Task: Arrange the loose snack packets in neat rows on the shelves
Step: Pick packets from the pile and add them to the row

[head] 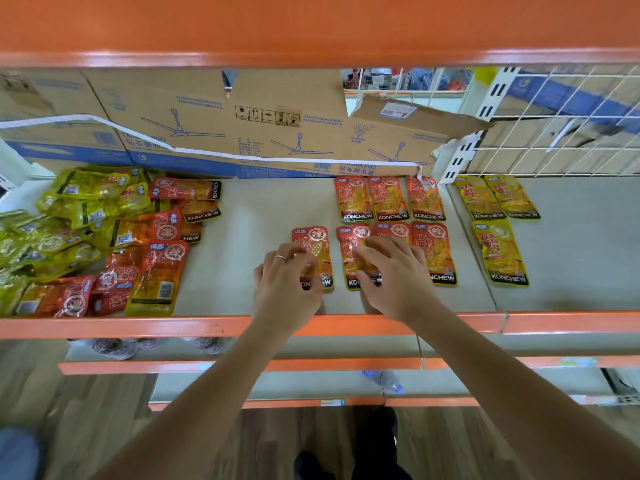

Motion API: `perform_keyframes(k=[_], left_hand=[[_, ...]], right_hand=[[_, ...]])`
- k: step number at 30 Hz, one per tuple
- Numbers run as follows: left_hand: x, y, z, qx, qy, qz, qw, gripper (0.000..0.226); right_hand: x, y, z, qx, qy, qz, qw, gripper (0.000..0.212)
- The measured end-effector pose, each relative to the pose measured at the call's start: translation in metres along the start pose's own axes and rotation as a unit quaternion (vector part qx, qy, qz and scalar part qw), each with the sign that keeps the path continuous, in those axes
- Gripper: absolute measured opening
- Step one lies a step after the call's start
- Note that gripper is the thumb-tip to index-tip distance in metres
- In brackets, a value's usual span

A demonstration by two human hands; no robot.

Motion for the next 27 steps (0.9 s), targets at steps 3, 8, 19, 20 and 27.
perform_keyframes(k=[3, 8, 19, 20, 27], left_hand=[[0.002, 0.003, 0.004, 0.016, 0.055, 0.001, 0.998, 0.015], [0.010, 0.034, 0.006, 0.025, 0.112, -0.004, 0.993, 0.025], [0.028, 0.088, 0.011, 0.041, 0.117, -0.009, 0.992, 0.037], [0.030, 0.087, 0.012, 0.045, 0.123, -0.010, 0.991, 0.038], [0.025, 0.077, 0.014, 0.077, 0.126, 0.032, 0.989, 0.031]], right_hand=[[0.003, 0.000, -0.002, 0.002, 0.000, 0.015, 1.000, 0.041], [0.002, 0.000, -0.002, 0.008, 0.013, 0.025, 1.000, 0.040], [0.004, 0.002, -0.002, 0.006, 0.013, 0.017, 1.000, 0.045], [0.003, 0.002, -0.003, 0.007, 0.011, 0.018, 1.000, 0.045], [-0.001, 0.000, -0.003, 0.033, -0.021, 0.048, 0.998, 0.049]])
Point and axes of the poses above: each hand's wrist, its own y-axis towards the middle knuckle, its own x-axis out of the palm, z = x × y, the point moved 6 cm from there along y, towards the middle knuckle, and after that the axes turned 6 degrees about -x, right-handed, at the moved point
